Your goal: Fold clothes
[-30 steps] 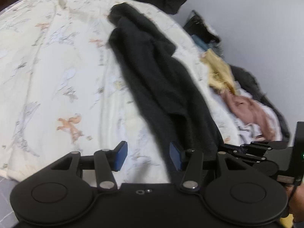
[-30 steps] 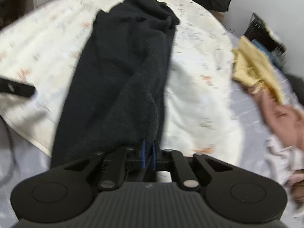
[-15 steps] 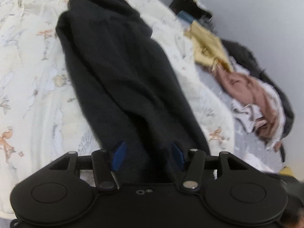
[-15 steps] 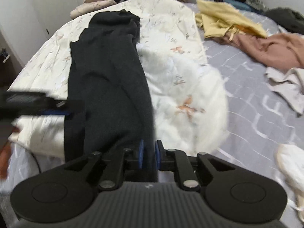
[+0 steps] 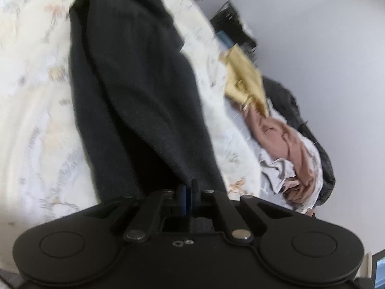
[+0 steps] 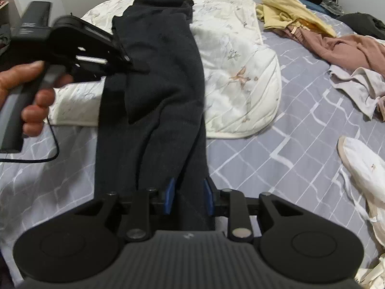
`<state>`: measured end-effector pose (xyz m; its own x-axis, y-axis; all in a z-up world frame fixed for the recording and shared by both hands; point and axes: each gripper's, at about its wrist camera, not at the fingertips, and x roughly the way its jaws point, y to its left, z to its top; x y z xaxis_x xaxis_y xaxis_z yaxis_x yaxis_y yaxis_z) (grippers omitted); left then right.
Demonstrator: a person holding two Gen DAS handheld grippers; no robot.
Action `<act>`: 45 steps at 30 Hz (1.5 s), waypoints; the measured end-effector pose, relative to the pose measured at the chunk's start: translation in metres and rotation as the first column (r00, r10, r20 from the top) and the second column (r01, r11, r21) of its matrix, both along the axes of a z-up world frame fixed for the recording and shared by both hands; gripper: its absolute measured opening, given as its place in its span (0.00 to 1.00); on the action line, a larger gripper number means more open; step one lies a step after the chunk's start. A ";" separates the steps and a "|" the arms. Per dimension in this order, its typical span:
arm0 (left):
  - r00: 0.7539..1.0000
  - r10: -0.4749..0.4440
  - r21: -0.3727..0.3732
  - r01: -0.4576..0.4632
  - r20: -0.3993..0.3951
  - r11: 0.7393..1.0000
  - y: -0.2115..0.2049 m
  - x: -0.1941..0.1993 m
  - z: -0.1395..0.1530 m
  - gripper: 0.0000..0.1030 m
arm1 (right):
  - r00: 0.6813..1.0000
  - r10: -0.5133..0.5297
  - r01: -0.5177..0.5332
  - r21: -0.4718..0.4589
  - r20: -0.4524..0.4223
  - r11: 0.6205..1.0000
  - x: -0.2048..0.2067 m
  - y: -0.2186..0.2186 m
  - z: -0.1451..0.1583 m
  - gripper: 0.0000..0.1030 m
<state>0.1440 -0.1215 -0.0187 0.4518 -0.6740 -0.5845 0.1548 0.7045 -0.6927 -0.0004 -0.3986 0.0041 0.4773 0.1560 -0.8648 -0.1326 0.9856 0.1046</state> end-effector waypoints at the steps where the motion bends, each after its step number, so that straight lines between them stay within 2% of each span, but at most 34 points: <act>1: 1.000 0.001 0.014 -0.001 0.012 1.000 0.003 -0.003 0.003 0.00 | 1.000 0.002 -0.002 0.000 -0.003 1.000 -0.001 0.000 0.000 0.29; 3: 0.998 -0.020 0.133 0.011 0.066 0.991 0.008 -0.016 0.015 0.00 | 1.000 0.006 -0.006 -0.006 -0.006 1.000 -0.005 0.000 0.000 0.29; 5: 0.994 -0.032 0.271 0.001 0.108 0.963 0.011 -0.029 0.022 0.00 | 1.000 0.010 -0.010 -0.005 -0.005 1.000 -0.009 0.002 0.003 0.29; 7: 0.994 -0.030 0.342 -0.007 0.104 0.940 0.018 -0.035 0.017 0.00 | 1.000 0.016 -0.016 -0.005 -0.010 1.000 -0.013 0.004 0.004 0.29; 10: 0.998 -0.021 0.383 -0.002 0.056 0.924 0.023 -0.028 0.005 0.01 | 0.999 0.022 -0.023 -0.025 -0.034 0.999 -0.017 0.006 0.001 0.29; 11: 0.998 -0.059 0.377 0.042 0.033 0.925 0.023 -0.024 0.000 0.01 | 0.999 0.021 -0.023 -0.030 -0.037 0.999 -0.018 0.007 0.001 0.29; 13: 0.996 -0.076 0.395 0.052 0.047 0.917 0.021 -0.022 -0.003 0.13 | 0.999 0.021 -0.023 -0.034 -0.038 0.999 -0.020 0.007 0.001 0.29; 14: 0.996 -0.082 0.411 0.062 0.033 0.910 0.021 -0.019 -0.004 0.23 | 0.999 0.025 -0.026 -0.033 -0.039 0.999 -0.021 0.007 0.002 0.29; 16: 0.997 -0.070 0.398 0.069 -0.012 0.915 0.024 -0.016 -0.003 0.27 | 0.998 0.037 -0.039 -0.046 -0.044 0.998 -0.022 0.007 0.002 0.29; 17: 0.998 -0.054 0.388 0.064 -0.036 0.919 0.030 -0.018 0.001 0.35 | 0.998 0.047 -0.050 -0.059 -0.049 0.997 -0.021 0.008 0.001 0.29; 18: 0.998 -0.052 0.387 0.064 -0.041 0.920 0.031 -0.019 0.003 0.38 | 0.997 0.057 -0.062 -0.078 -0.059 0.995 -0.020 0.007 -0.002 0.29; 21: 0.996 -0.090 0.402 0.078 0.009 0.912 0.037 -0.048 0.023 0.39 | 0.993 0.061 -0.073 -0.114 -0.100 0.991 -0.013 0.001 -0.012 0.29; 25: 0.992 -0.126 0.381 0.107 0.026 0.918 0.036 -0.077 0.031 0.40 | 0.983 0.045 -0.053 -0.036 -0.175 0.998 -0.010 -0.010 -0.024 0.29; 26: 0.990 -0.137 0.368 0.116 0.031 0.922 0.036 -0.086 0.032 0.40 | 0.980 0.033 -0.034 -0.003 -0.194 0.999 -0.012 -0.014 -0.027 0.27; 27: 0.989 -0.143 0.360 0.121 0.035 0.925 0.033 -0.093 0.033 0.40 | 0.979 0.020 -0.017 0.014 -0.202 1.000 -0.014 -0.017 -0.027 0.11; 28: 0.988 -0.148 0.358 0.125 0.037 0.925 0.033 -0.096 0.034 0.40 | 0.980 0.011 -0.011 0.003 -0.198 1.000 -0.017 -0.017 -0.024 0.04; 31: 0.979 -0.198 0.349 0.171 0.043 0.921 0.026 -0.108 0.037 0.40 | 0.986 0.019 -0.033 -0.086 -0.164 0.996 -0.034 -0.007 -0.009 0.04; 34: 0.964 -0.262 0.319 0.237 0.039 0.918 0.015 -0.121 0.041 0.40 | 0.987 0.008 -0.019 -0.066 -0.160 0.998 -0.051 -0.002 0.005 0.04; 35: 0.959 -0.280 0.307 0.255 0.039 0.917 0.012 -0.125 0.042 0.40 | 0.987 -0.006 -0.001 -0.040 -0.163 0.999 -0.056 -0.004 0.009 0.04; 37: 0.946 -0.325 0.255 0.309 0.022 0.916 0.007 -0.129 0.040 0.40 | 0.980 -0.067 0.083 0.080 -0.188 0.993 -0.068 -0.016 0.015 0.04; 38: 0.934 -0.358 0.200 0.352 -0.006 0.914 0.003 -0.133 0.037 0.40 | 0.975 -0.092 0.121 0.139 -0.202 0.983 -0.072 -0.023 0.017 0.04; 42: 0.913 -0.402 0.135 0.408 -0.067 0.903 -0.009 -0.141 0.022 0.41 | 0.954 -0.160 0.249 0.367 -0.254 0.896 -0.088 -0.044 0.030 0.04; 45: 0.890 -0.422 0.034 0.433 -0.175 0.901 -0.018 -0.144 -0.001 0.43 | 0.939 -0.195 0.305 0.424 -0.282 0.853 -0.100 -0.045 0.034 0.04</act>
<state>-0.0005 -0.1395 -0.0196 0.0261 -0.7358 -0.6767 0.3439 0.6422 -0.6850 -0.1000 -0.4440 0.0380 0.3596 0.4582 -0.8129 0.1921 0.8161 0.5450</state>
